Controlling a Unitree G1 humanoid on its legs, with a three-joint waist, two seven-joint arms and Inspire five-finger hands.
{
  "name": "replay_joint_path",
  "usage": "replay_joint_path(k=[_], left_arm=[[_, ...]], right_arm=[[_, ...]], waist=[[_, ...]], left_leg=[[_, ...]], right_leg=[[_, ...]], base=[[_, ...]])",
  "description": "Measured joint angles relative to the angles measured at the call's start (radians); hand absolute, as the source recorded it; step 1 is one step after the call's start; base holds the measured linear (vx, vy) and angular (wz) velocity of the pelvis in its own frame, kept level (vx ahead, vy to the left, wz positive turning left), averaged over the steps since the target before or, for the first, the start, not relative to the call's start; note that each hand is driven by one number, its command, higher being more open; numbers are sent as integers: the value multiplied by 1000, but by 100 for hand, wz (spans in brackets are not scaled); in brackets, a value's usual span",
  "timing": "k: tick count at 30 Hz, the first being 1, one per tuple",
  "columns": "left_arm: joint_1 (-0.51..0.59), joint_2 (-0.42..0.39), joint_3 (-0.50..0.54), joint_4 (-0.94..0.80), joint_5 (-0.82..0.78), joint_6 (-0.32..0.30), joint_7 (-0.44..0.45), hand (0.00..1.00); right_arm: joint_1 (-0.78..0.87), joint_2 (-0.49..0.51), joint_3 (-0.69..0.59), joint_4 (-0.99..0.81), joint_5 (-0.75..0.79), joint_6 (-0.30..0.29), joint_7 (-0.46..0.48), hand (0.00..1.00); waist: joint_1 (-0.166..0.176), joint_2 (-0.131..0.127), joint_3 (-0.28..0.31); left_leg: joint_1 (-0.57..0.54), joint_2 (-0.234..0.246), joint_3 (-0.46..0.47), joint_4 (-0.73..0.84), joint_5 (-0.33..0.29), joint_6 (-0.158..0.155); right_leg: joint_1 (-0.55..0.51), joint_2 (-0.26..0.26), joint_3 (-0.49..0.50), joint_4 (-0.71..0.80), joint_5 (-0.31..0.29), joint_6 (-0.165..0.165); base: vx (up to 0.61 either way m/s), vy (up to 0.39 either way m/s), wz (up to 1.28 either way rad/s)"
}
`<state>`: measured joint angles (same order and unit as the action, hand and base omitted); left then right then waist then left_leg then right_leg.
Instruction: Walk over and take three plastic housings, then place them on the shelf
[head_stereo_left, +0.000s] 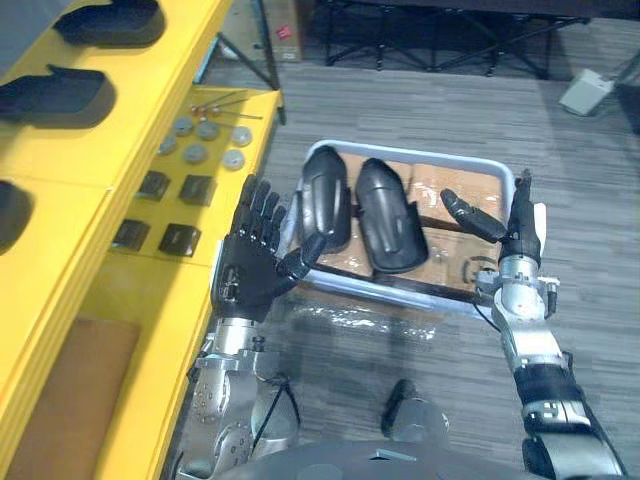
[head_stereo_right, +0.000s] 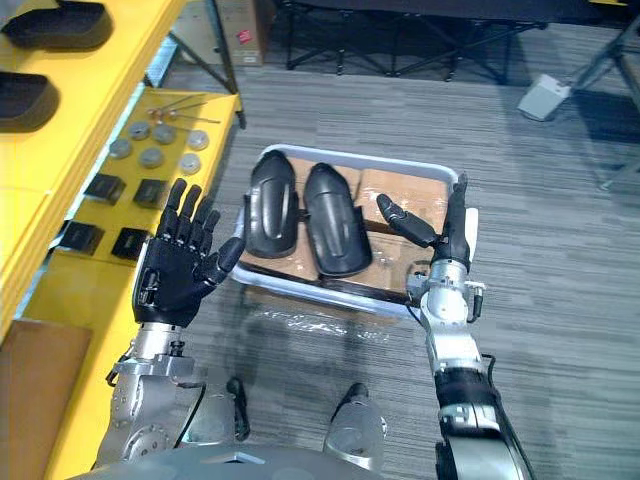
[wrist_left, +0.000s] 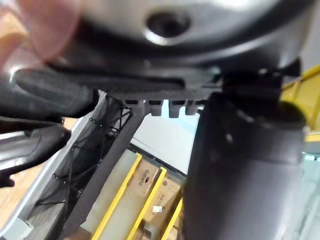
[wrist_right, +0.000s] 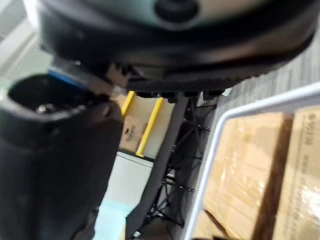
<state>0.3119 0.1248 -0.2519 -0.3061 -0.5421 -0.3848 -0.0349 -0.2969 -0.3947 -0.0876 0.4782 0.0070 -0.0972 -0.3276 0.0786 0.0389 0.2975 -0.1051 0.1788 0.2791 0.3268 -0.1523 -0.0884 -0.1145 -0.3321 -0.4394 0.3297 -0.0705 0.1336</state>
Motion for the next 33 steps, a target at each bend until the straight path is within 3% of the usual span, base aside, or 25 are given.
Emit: replay_joint_path(k=[3,8,17,22,23,26,33], left_arm=[[-51,17,37,-16,-1,0,4,100],[-71,25,40,-6,-1,-1,11,100],[-87,32,-29,69,-1,-8,16,100],[-92,31,-30,100,-2,-18,55,100],[-94,31,-37,113,-5,-26,62,100],[-110,29,-72,128,-26,-28,72,100],[-112,27,-92,128,-45,-31,70,100]], right_arm=[[-128,-51,2,133,1,4,-1,100],[-326,-157,64,310,2,10,-35,100],[-525,-207,180,518,11,115,-36,100],[-597,-265,220,582,7,178,-49,100],[-620,-273,220,610,7,193,-49,0],[-649,-292,217,652,-1,225,-67,0],[-689,-340,165,690,-40,253,-106,0]], waist=[[29,-1,64],[63,2,115],[109,19,154],[120,53,181],[125,54,181],[143,67,190],[139,79,195]], left_leg=[[-94,-20,-37,38,3,15],[-225,-30,-88,89,14,36],[-295,-42,-121,108,28,50],[-314,-45,-125,113,35,53],[-320,-46,-124,106,41,52],[-328,-48,-128,101,52,53],[-323,-60,-132,69,81,50]], right_leg=[[-9,-3,-42,-90,74,7],[-55,1,-93,-140,128,4],[-91,1,-122,-139,137,-2],[-105,-2,-123,-137,141,-4],[-116,-2,-122,-136,142,-5],[-124,-6,-127,-124,140,-9],[-133,-17,-131,-105,134,-18]], base=[[-122,126,28],[-127,72,30],[-33,17,10],[-45,16,2],[-58,2,0],[-53,-1,6],[-59,7,5]])
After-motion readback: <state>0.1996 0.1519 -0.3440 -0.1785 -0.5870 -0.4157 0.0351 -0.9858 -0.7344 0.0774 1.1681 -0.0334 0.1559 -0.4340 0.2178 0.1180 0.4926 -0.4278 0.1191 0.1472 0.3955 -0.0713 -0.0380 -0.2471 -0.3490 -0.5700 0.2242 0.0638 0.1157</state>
